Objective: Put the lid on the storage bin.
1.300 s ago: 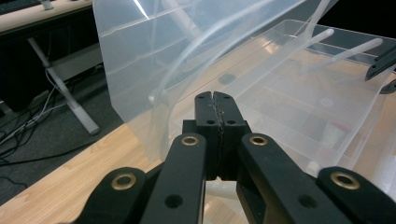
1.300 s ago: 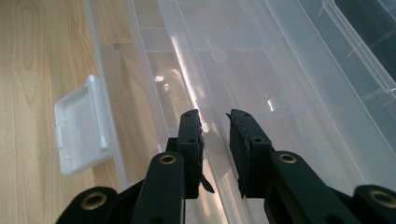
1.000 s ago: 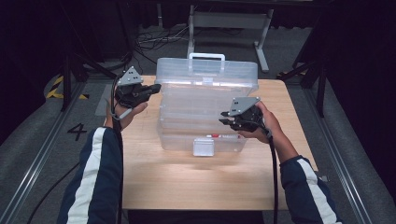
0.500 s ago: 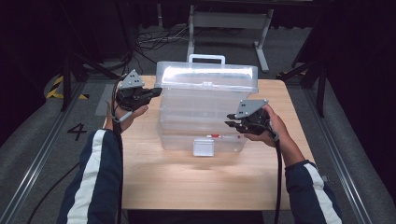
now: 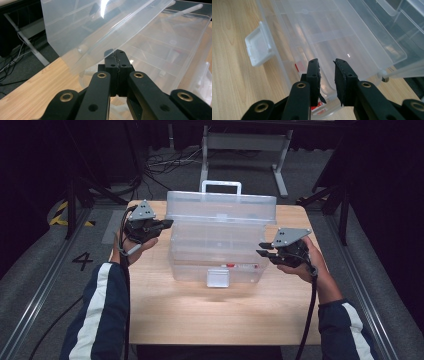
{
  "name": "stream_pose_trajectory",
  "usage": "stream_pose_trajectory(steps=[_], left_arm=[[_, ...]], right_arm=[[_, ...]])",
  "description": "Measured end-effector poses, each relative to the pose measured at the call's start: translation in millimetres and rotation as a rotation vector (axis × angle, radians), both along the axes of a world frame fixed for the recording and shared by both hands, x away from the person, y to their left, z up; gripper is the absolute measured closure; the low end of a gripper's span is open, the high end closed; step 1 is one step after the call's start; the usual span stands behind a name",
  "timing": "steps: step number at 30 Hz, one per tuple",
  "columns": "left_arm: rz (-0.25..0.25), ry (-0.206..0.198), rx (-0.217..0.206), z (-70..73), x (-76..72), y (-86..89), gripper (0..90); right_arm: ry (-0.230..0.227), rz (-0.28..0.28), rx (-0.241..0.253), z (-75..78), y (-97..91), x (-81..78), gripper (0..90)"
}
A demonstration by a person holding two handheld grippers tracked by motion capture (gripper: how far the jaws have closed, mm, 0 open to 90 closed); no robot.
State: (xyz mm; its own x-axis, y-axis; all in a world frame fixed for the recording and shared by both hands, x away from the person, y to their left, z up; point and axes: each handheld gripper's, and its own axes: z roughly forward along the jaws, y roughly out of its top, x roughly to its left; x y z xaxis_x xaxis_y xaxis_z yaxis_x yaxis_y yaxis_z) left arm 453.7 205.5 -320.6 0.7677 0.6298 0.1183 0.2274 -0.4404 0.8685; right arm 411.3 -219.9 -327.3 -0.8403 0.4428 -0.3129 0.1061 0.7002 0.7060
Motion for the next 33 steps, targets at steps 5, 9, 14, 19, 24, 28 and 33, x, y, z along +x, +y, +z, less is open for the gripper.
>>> stream_pose_trajectory(steps=[5, 9, 14, 19, 24, 28, 33], left_arm=[[-0.003, -0.003, 0.007, -2.6, -1.5, -0.1, 90.0], [-0.008, -0.004, 0.008, -5.1, -3.0, -0.3, 90.0], [-0.016, 0.003, 0.007, -9.4, -6.5, 0.0, 90.0], [-0.014, -0.001, 0.046, -12.6, -11.9, -1.8, 90.0], [-0.022, 0.005, 0.053, -16.7, -15.5, -1.2, 90.0], [-0.021, 0.002, 0.064, -20.2, -18.9, -1.7, 90.0], [-0.024, 0.006, 0.075, -23.7, -22.6, -1.5, 90.0]], right_arm=[[0.002, -0.021, 0.004, -1.3, -7.2, -1.1, 74.0], [0.002, -0.029, 0.004, -2.3, -12.0, -2.6, 73.8], [0.001, -0.043, 0.008, -3.7, -19.7, -6.0, 73.1], [0.003, -0.053, 0.015, -4.3, -26.5, -8.2, 72.9], [0.010, -0.069, 0.017, -7.8, -32.3, -9.1, 72.4], [0.009, -0.082, 0.018, -11.0, -35.6, -9.9, 72.1], [0.007, -0.096, 0.031, -14.5, -39.6, -10.3, 71.9]])
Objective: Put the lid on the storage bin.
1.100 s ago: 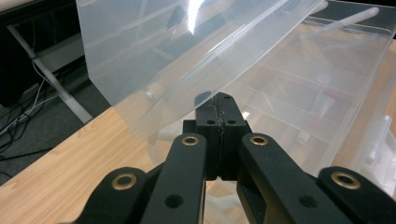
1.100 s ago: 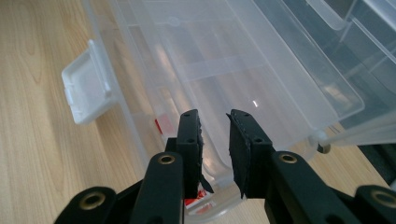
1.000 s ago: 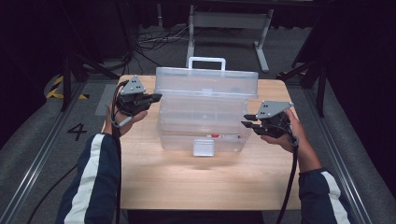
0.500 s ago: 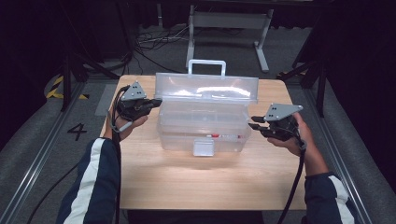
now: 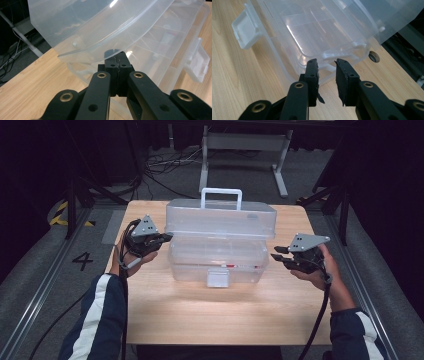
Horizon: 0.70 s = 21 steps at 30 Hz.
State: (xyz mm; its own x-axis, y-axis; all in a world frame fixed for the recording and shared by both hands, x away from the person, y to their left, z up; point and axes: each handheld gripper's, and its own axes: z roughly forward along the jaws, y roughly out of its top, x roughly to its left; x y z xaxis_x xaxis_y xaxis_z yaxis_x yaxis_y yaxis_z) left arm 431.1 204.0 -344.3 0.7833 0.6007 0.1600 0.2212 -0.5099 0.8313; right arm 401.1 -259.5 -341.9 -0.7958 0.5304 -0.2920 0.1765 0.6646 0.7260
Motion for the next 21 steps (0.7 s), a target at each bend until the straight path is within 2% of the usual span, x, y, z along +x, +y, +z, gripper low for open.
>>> stream_pose_trajectory(steps=[10, 21], left_arm=[[-0.006, 0.006, -0.004, -5.0, -4.6, 1.1, 90.0], [-0.004, 0.015, 0.013, -12.0, -12.4, 3.4, 90.0]], right_arm=[[0.011, -0.016, 0.008, -8.1, -3.7, 0.1, 71.3], [0.019, -0.030, 0.006, -15.1, -4.0, -0.6, 69.3]])
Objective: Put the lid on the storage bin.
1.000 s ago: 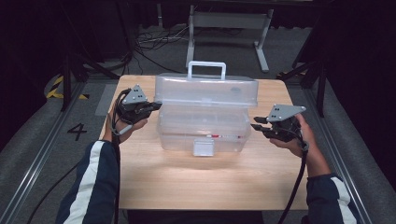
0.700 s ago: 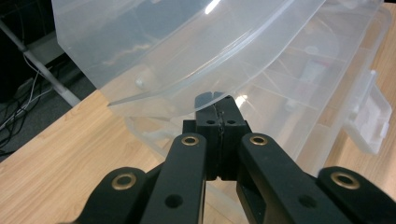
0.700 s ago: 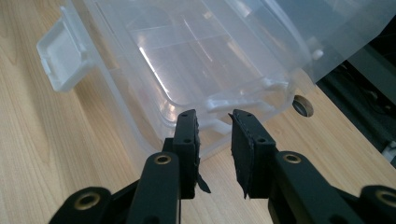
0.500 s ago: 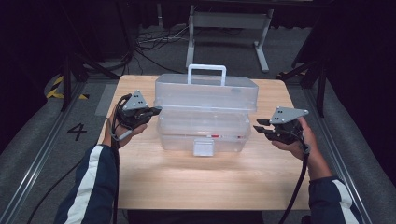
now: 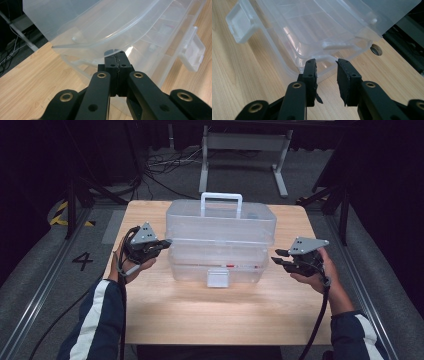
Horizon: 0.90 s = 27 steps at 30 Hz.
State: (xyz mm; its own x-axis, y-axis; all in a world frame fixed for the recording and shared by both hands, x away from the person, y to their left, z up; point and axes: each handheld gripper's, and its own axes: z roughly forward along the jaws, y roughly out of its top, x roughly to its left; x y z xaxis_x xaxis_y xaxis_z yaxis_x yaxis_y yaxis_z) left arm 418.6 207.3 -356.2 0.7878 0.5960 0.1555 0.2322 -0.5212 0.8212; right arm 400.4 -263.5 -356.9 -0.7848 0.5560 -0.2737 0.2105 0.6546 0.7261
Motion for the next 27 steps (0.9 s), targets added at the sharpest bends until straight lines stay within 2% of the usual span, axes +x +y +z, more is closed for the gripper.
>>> stream_pose_trajectory(steps=[9, 14, 18, 27], left_arm=[[-0.001, 0.016, 0.014, -11.2, -5.8, -0.4, 90.0], [-0.004, 0.027, 0.030, -16.3, -8.4, -0.4, 90.0], [-0.005, 0.035, 0.060, -20.2, -10.8, -2.0, 90.0], [-0.004, 0.062, 0.080, -29.3, -13.7, -1.9, 90.0]], right_arm=[[0.017, -0.008, -0.002, -5.8, -2.0, -1.8, 68.3], [0.025, -0.014, -0.001, -9.1, -2.9, -2.0, 67.5], [0.026, -0.026, -0.002, -11.6, -3.7, -2.5, 65.5], [0.038, -0.029, 0.000, -17.2, -4.2, -3.5, 63.1]])
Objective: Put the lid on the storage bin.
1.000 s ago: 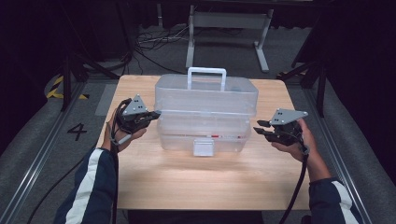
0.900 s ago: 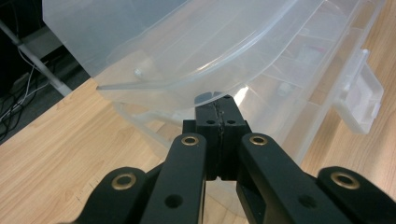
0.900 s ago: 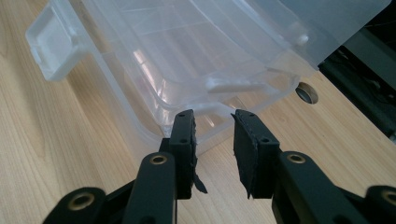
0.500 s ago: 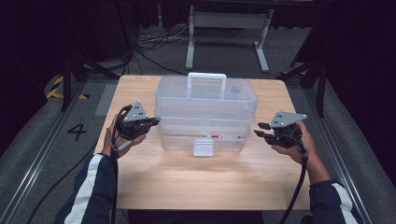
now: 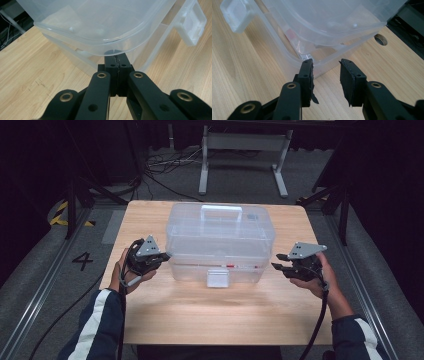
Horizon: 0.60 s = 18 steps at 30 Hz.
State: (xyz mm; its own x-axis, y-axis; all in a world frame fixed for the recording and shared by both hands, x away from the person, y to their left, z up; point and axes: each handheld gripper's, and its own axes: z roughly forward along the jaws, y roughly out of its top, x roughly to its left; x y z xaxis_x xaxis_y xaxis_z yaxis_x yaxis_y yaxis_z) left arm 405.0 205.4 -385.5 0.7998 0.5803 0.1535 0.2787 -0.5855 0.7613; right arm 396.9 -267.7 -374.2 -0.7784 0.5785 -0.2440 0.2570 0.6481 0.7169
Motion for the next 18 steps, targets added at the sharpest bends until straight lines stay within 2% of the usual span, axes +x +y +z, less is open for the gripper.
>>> stream_pose_trajectory(steps=[2, 11, 18], left_arm=[[0.001, 0.002, -0.011, -0.5, -0.3, 1.1, 90.0], [0.009, 0.010, 0.022, -5.5, -1.9, 5.2, 90.0], [0.016, 0.019, 0.028, -10.0, -3.4, 8.4, 90.0]], right_arm=[[0.001, 0.004, 0.005, 0.0, -0.5, -1.6, 62.6], [0.012, 0.003, 0.001, -3.5, -0.7, -2.7, 61.5], [0.019, 0.002, 0.004, -5.1, -1.0, -2.7, 61.4]])
